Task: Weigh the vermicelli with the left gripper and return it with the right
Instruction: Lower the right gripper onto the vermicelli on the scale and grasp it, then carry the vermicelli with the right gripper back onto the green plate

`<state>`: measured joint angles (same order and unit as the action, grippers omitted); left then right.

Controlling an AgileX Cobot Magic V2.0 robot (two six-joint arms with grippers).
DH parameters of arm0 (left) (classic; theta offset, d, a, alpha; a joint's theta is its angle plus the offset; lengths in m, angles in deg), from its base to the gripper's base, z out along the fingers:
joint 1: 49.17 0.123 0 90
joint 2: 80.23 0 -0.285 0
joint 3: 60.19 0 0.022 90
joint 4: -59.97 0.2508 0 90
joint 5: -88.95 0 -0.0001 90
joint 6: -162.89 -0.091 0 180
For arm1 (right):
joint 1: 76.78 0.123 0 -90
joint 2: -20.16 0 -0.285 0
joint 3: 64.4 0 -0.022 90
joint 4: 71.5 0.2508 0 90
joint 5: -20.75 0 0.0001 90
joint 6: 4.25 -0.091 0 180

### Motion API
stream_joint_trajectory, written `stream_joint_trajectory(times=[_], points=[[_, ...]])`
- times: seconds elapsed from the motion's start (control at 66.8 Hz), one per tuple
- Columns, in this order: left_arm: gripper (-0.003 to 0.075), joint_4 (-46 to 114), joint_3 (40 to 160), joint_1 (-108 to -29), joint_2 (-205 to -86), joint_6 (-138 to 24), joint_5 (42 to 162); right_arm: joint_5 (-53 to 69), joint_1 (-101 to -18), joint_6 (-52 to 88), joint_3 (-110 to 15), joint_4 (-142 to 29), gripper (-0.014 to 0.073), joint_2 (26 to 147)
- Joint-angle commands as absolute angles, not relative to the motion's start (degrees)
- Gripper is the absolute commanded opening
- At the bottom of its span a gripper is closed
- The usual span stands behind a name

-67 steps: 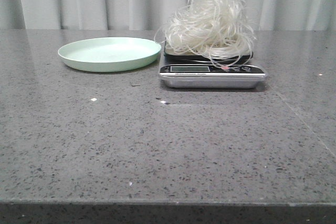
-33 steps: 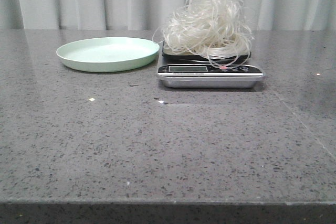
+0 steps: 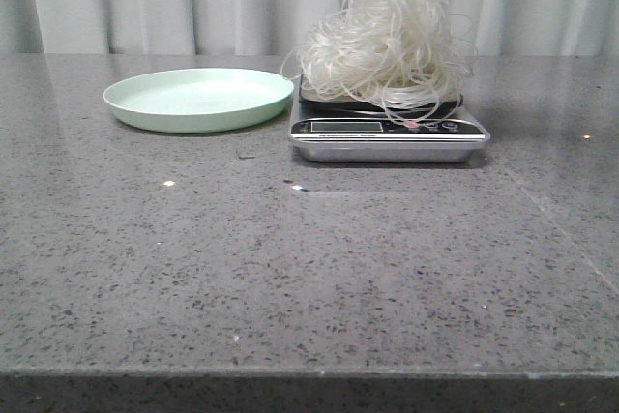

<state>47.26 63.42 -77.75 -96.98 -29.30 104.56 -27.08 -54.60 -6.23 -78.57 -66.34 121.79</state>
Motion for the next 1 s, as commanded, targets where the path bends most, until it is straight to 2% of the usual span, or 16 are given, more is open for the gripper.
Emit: stream_joint_trajectory(times=[0.0, 0.285, 0.329, 0.344, 0.359, 0.389, 0.404, 0.419, 0.434, 0.464, 0.539, 0.659, 0.794, 0.988], points=[[0.0127, 46.9, 64.9, -77.8, -97.7, -29.3, 99.9, -31.4, -54.6, -6.2, -84.7, -66.3, 0.0526, 124.5], [0.0127, 46.9, 64.9, -77.8, -97.7, -29.3, 99.9, -42.4, -54.6, -6.2, -91.2, -65.2, 0.0508, 133.9], [0.0127, 46.9, 64.9, -77.8, -97.7, -29.3, 99.9, -43.9, -54.6, -6.2, -92.2, -64.7, 0.0458, 134.8], [0.0127, 46.9, 64.9, -77.8, -97.7, -29.3, 99.9, -44.7, -54.6, -6.2, -92.7, -64.6, 0.0402, 135.5], [0.0127, 46.9, 64.9, -77.8, -97.7, -29.3, 99.9, -45.0, -54.6, -6.2, -92.9, -64.5, 0.0402, 135.5], [0.0127, 46.9, 64.9, -77.8, -97.7, -29.3, 99.9, -46.0, -54.6, -6.2, -93.7, -64.2, 0.0328, 136.1], [0.0127, 46.9, 64.9, -77.8, -97.7, -29.3, 99.9, -46.8, -54.6, -6.2, -94.4, -64.1, 0.0243, 136.6], [0.0127, 46.9, 64.9, -77.8, -97.7, -29.3, 99.9, -47.0, -54.6, -6.2, -94.6, -64.0, 0.0243, 136.6], [0.0127, 46.9, 64.9, -77.8, -97.7, -29.3, 99.9, -47.7, -54.6, -6.2, -95.2, -63.7, 0.0178, 136.9], [0.0127, 46.9, 64.9, -77.8, -97.7, -29.3, 99.9, -48.4, -54.6, -6.2, -96.2, -63.2, 0.0120, 137.2], [0.0127, 46.9, 64.9, -77.8, -97.7, -29.3, 99.9, -49.3, -54.6, -6.2, -98.5, -61.5, 0.0175, 137.5], [0.0127, 46.9, 64.9, -77.8, -97.7, -29.3, 99.9, -50.9, -54.5, -6.2, -105.7, -57.7, 0.0140, 137.3], [0.0127, 46.9, 64.9, -77.8, -97.7, -29.3, 99.9, -50.2, -51.7, -6.2, -114.2, -55.1, 0.0139, 137.5], [0.0127, 46.9, 64.9, -77.8, -97.7, -29.3, 99.9, -39.3, -45.5, -6.0, -118.5, -55.1, 0.0139, 139.1]])
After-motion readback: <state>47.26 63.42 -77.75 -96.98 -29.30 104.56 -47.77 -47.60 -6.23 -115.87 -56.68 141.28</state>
